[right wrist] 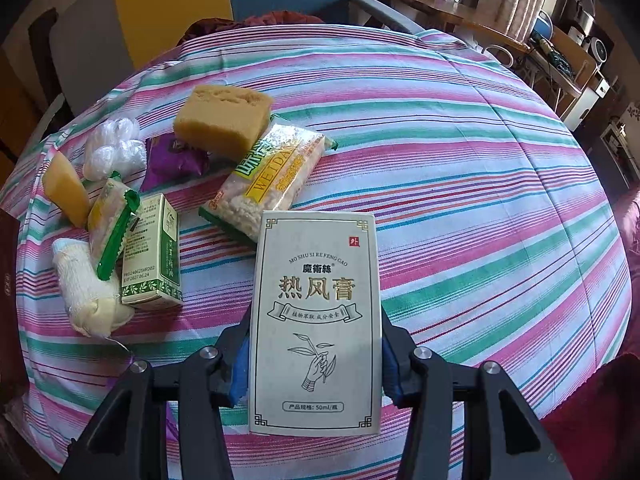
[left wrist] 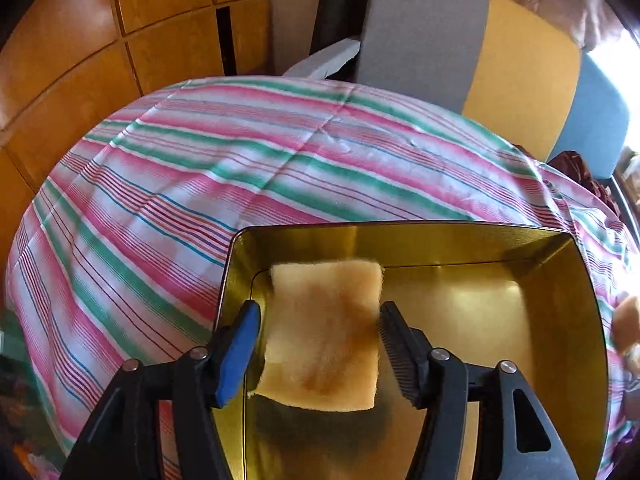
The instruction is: Organize objects
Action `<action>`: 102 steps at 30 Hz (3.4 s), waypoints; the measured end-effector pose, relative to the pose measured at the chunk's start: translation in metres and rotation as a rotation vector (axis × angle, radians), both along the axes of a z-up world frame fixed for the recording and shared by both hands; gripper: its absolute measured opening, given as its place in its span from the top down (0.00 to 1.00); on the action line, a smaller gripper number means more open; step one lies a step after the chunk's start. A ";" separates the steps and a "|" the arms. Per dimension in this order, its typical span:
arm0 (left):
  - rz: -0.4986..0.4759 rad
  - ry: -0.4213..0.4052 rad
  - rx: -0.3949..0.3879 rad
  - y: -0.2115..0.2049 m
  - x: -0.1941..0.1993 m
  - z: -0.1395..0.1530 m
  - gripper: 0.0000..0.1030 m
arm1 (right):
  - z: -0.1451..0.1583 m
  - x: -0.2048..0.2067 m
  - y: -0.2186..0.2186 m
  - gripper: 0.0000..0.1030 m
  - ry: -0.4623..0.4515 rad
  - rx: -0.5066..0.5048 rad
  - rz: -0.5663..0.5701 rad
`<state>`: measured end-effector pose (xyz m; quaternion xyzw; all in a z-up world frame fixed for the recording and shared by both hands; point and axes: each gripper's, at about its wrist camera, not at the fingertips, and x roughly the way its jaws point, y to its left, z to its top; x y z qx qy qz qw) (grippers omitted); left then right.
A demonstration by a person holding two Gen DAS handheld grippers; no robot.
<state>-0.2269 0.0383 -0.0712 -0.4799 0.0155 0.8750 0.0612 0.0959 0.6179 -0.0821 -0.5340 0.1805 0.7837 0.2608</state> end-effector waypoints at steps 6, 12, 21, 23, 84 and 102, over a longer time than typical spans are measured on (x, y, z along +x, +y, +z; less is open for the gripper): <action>0.018 0.110 0.008 -0.012 0.040 0.032 0.32 | 0.001 0.000 0.001 0.50 -0.005 0.017 -0.017; 0.023 0.168 0.063 -0.035 0.101 0.050 0.30 | 0.028 0.011 0.004 0.50 0.084 0.080 -0.076; 0.021 0.173 0.054 -0.043 0.161 0.044 0.29 | 0.066 -0.017 -0.043 0.50 0.184 0.110 -0.002; 0.025 0.172 0.054 -0.044 0.169 0.043 0.29 | 0.065 -0.024 -0.054 0.50 0.186 0.108 0.013; 0.207 0.198 0.086 -0.121 0.194 0.043 0.26 | 0.020 -0.251 -0.496 0.35 0.183 -0.533 0.877; 0.072 0.250 0.059 -0.072 0.208 0.065 0.24 | 0.057 -0.124 -0.371 0.35 0.257 -0.217 0.733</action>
